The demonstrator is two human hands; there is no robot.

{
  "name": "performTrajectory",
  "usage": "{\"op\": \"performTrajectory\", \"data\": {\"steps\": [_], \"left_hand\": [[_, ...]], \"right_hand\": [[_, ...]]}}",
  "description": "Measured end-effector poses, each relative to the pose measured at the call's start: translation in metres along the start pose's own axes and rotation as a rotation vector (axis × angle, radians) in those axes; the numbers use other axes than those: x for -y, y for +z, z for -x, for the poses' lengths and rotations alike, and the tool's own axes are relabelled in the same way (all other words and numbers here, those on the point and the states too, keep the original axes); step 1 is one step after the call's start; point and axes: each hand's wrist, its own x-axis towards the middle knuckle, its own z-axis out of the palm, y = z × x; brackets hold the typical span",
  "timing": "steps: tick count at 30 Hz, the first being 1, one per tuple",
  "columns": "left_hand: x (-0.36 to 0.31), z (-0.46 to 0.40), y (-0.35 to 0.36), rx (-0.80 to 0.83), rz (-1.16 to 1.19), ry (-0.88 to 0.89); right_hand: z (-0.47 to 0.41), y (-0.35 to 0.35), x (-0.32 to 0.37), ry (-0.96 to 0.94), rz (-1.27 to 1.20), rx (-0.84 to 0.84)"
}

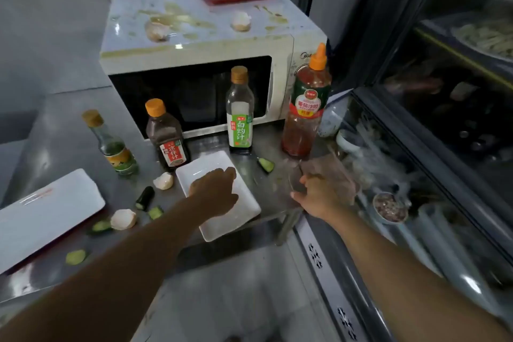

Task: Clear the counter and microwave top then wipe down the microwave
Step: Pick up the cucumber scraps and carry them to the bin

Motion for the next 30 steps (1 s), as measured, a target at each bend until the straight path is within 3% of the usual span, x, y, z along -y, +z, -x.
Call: {"op": "performTrajectory", "data": {"steps": [10,16,22,30], "left_hand": [[-0.005,-0.046,0.025,-0.095,0.078,-0.014],[-0.015,-0.063,0.03,-0.139,0.088,-0.019],[-0.019,-0.073,0.031,-0.149,0.094,-0.031],[-0.016,-0.081,0.039,-0.159,0.063,-0.063]], "right_hand": [[-0.053,0.034,-0.005,0.022,0.198,-0.167],[-0.065,0.046,-0.016,-0.012,0.172,-0.197],[-0.08,0.022,-0.021,-0.12,0.06,-0.384],[-0.104,0.022,-0.03,-0.333,0.223,-0.358]]}}
